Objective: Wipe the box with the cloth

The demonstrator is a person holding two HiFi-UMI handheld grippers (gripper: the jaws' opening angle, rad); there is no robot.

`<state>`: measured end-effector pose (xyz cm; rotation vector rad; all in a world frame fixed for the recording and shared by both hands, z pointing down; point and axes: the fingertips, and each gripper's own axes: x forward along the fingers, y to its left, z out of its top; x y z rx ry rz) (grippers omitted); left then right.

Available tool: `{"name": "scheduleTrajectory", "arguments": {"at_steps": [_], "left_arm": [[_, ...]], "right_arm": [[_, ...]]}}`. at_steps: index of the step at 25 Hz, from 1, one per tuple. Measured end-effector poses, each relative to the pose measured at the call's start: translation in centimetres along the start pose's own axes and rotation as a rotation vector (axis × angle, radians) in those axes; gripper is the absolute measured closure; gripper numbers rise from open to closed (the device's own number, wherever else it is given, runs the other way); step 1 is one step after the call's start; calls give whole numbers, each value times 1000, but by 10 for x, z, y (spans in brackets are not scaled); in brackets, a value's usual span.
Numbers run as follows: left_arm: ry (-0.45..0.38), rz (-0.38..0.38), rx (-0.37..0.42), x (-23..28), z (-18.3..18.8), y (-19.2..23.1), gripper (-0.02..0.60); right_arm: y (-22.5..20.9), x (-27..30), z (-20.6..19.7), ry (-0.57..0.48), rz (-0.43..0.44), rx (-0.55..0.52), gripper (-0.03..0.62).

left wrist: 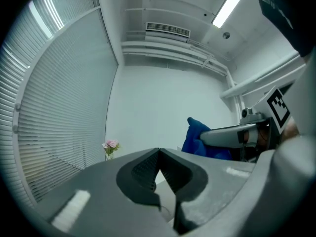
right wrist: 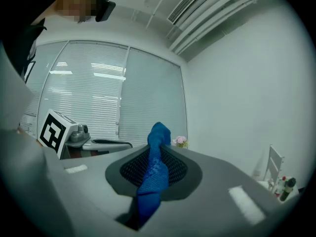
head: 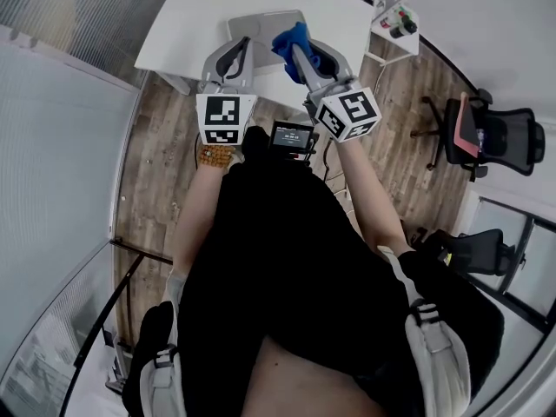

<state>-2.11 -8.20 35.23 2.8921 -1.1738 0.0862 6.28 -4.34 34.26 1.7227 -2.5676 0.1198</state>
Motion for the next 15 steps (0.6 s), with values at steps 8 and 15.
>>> {"name": "scheduleTrajectory", "arguments": {"at_steps": [8,15], "left_arm": [[-5,9,-60,-71,-25,8,581],[-9,7,-63,-70,-21,2,581]], "right_arm": [[67,-21,-14,-24,30,8,531],[63,-32,-8,-43,36,28,531]]}}
